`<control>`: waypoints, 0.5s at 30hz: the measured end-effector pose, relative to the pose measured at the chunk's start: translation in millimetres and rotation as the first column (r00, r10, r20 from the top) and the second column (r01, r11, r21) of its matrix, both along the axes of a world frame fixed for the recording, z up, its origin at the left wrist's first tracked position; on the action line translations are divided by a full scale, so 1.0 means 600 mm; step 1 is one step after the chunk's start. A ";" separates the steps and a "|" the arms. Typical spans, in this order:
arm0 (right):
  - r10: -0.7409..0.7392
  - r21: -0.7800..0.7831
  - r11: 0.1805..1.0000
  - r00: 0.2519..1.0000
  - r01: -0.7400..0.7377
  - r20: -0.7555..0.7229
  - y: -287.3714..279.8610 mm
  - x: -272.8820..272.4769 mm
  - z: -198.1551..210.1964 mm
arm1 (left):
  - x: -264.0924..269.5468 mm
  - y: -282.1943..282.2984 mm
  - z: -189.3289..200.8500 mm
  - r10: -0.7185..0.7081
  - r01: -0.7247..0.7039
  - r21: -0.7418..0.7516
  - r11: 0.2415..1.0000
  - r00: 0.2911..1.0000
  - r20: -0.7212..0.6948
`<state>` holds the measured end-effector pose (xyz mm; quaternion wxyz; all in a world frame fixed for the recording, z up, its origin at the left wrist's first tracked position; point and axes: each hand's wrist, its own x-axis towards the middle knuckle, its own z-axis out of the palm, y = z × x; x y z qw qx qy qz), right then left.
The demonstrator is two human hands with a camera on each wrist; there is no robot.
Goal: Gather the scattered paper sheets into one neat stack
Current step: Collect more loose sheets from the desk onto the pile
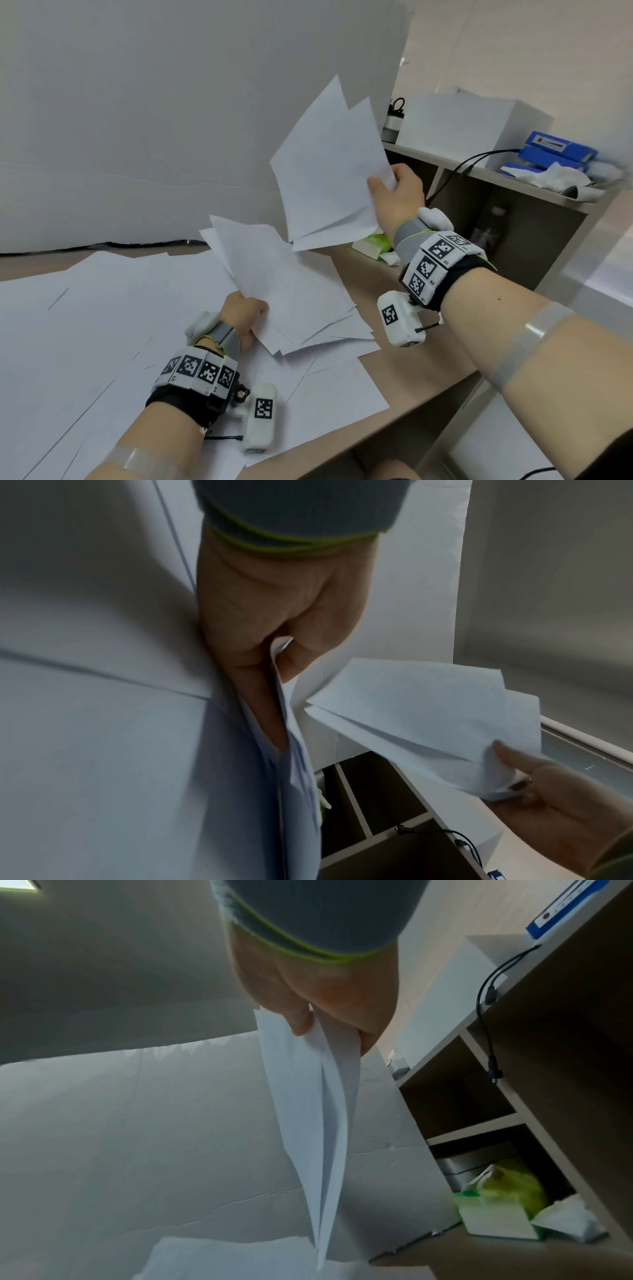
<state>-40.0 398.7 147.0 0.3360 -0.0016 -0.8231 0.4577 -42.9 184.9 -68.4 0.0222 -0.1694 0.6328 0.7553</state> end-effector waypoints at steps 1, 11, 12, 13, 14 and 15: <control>0.009 -0.035 0.999 1.000 -0.009 -0.007 -0.002 -0.002 -0.002 | 0.007 0.000 0.007 -0.009 0.008 0.008 1.000 1.000 0.014; -0.034 -0.277 0.954 0.960 0.114 0.278 0.014 -0.020 -0.081 | 0.040 0.004 0.040 -0.020 0.030 0.194 0.981 0.998 -0.054; -0.042 -0.276 0.952 0.948 0.134 0.315 0.016 -0.018 -0.093 | 0.040 0.004 0.040 -0.030 0.044 0.204 0.978 0.997 -0.075; -0.053 -0.278 0.948 0.936 0.157 0.347 0.017 -0.016 -0.103 | 0.040 0.004 0.040 -0.041 0.061 0.210 0.976 0.994 -0.098; -0.054 -0.288 0.942 0.927 0.171 0.372 0.017 -0.012 -0.112 | 0.040 0.004 0.039 -0.052 0.077 0.214 0.974 0.992 -0.119; -0.061 -0.290 0.939 0.917 0.187 0.394 0.016 -0.010 -0.122 | 0.038 0.004 0.038 -0.057 0.085 0.214 0.973 0.989 -0.136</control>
